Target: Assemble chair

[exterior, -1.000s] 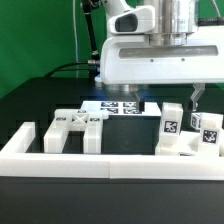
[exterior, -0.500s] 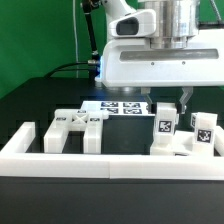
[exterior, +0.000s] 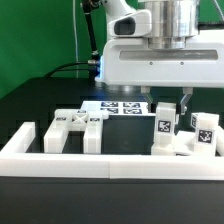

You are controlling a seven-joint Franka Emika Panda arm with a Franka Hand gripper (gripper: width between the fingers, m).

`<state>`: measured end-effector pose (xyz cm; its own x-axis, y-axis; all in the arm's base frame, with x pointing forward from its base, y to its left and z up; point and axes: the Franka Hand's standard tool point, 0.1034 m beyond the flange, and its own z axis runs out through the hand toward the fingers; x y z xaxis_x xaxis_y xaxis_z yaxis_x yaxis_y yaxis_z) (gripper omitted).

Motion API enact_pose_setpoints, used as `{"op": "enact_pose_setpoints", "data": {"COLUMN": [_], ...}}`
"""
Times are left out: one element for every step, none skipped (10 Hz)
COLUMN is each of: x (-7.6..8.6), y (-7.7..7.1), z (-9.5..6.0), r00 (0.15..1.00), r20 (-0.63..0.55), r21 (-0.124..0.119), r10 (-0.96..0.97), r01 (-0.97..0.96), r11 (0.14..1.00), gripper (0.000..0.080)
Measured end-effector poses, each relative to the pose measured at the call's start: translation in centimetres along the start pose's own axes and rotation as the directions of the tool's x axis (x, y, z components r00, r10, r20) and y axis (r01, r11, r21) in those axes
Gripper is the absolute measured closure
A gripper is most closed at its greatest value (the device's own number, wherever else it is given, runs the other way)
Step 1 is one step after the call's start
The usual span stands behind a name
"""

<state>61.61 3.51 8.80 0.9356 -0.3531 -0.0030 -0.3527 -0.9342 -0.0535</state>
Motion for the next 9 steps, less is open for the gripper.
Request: {"op": "enact_pose_setpoints", "data": {"x": [0.0,-0.1,-0.1,-0.2,-0.3,-0.3,-0.3,-0.4,-0.3], "y": [-0.1,-0.4,-0.7,-0.9,-1.2,-1.4,-1.4,-1.5,-1.5], "z": [0.0,0.0,0.1,0.1,0.1,0.1,0.2,0.3,0.3], "r00": [0.996,0.986,0.971,0.947,0.912,0.879,0.855,0.799,0.757], "r20": [-0.012,-0.016,-0.023,-0.027,-0.025,-0.026,-0.028,-0.022,-0.022], "r21": [0.003,0.005,0.010,0.014,0.017,0.021,0.026,0.037,0.043], "r10": [0.085,0.168,0.236,0.320,0.409,0.476,0.518,0.601,0.653], "r01": [-0.085,-0.168,-0.236,-0.320,-0.409,-0.476,-0.517,-0.600,-0.652], "r11": [0.996,0.986,0.972,0.947,0.912,0.879,0.855,0.799,0.757], "gripper": [0.0509,0.0509,0.0509,0.0509,0.0509,0.0509,0.0508,0.0508,0.0508]}}
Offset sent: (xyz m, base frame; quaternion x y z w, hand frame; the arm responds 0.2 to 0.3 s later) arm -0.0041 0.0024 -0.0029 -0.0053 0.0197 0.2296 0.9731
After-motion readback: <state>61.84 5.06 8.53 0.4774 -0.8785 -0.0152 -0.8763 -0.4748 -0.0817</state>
